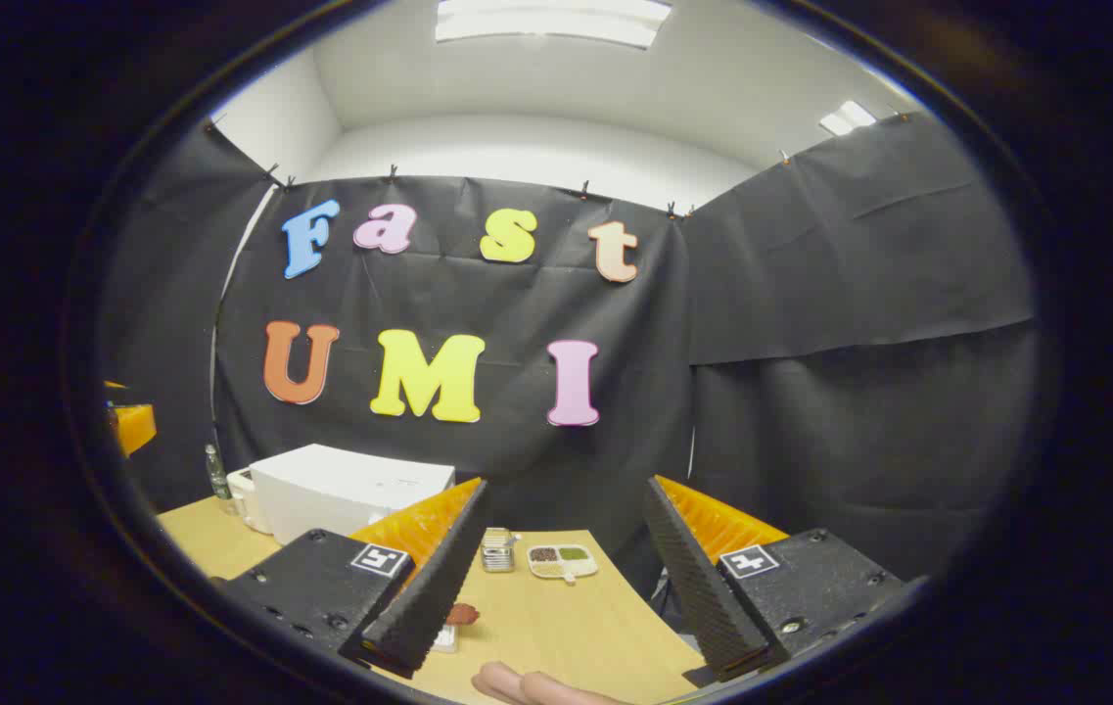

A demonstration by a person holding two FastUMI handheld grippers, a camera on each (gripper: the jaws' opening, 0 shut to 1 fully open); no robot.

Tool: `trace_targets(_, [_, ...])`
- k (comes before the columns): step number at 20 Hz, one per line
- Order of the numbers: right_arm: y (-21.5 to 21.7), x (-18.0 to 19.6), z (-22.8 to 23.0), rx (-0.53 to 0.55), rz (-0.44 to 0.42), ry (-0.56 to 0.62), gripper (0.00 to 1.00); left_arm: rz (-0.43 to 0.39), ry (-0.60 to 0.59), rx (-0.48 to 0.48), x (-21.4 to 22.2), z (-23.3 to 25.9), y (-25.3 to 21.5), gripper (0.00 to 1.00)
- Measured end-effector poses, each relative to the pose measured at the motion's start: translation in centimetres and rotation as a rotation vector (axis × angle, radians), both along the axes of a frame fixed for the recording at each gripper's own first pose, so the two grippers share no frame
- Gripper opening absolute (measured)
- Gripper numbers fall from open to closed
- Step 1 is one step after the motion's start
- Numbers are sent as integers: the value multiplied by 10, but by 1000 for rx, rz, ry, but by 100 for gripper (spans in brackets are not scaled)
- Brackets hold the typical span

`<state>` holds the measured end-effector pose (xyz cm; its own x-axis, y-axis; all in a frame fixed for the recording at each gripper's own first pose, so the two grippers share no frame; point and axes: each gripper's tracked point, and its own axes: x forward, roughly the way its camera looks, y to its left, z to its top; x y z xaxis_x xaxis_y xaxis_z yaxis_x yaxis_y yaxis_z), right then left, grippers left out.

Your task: Open the microwave oven with the left hand, put the food in, and close the microwave oven.

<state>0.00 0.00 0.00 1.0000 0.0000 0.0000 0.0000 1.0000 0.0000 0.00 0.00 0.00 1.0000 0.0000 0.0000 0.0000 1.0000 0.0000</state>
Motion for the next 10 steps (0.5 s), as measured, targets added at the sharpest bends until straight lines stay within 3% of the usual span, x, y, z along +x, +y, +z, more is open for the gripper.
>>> trace_targets(1, [-3, -1, -1, 2, 0, 1, 95, -1, -3, 1, 0, 2, 0, 94])
trace_targets(2, [-5, -1, 0, 2, 1, 0, 100, 0, -1, 5, 0, 2, -1, 94])
trace_targets(3, [-8, 0, -1, 2, 0, 1, 95, 0, -3, 6, 0, 2, -1, 94])
trace_targets(5, [-13, 0, 0, 8, -7, 0, 100, -6, -13, 1, -2, 6, -5, 94])
trace_targets(6, [-16, 0, -2, 8, -7, 2, 95, -8, -13, -2, -2, 6, -6, 94])
trace_targets(7, [-17, 0, -3, 9, -8, 4, 100, -10, -14, -6, -3, 6, -7, 94])
trace_targets(8, [-19, 0, -4, 11, -9, 7, 95, -9, -16, -8, -2, 6, -6, 94])
trace_targets(10, [-22, 0, -6, 14, -8, 14, 95, -7, -18, -4, -1, 6, -6, 94])
